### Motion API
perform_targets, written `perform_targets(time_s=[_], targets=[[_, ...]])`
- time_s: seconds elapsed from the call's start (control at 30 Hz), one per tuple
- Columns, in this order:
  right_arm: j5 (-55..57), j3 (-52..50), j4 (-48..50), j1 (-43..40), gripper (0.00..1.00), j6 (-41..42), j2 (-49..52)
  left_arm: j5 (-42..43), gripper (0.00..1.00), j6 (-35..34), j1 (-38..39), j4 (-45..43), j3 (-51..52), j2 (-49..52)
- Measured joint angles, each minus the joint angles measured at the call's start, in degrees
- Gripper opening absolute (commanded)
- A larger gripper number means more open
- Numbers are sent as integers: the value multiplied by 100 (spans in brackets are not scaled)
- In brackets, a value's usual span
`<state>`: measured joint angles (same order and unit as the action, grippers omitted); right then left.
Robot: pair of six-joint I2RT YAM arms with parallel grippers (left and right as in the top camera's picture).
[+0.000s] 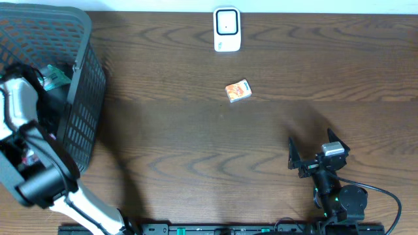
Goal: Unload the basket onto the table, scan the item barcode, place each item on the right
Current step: 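Reach the left gripper into the basket and grasp the purple liner pack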
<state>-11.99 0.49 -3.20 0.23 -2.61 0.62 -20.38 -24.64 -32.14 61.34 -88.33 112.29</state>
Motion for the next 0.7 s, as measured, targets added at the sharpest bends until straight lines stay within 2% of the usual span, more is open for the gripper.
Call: perform_targets(time_s=[0.27, 0.43, 0.57, 0.7], targets=[[0, 0, 0, 0, 99, 0, 0, 2321, 7, -55, 103, -1652, -542, -2411], [0, 0, 0, 0, 99, 0, 0, 2977, 7, -94, 289, -2223, -610, -3735], [0, 0, 0, 0, 99, 0, 0, 3112, 7, -107, 1093, -2238, -619, -4212], [0, 0, 0, 0, 99, 0, 0, 3228, 7, 74, 2516, -2205, -619, -4026]])
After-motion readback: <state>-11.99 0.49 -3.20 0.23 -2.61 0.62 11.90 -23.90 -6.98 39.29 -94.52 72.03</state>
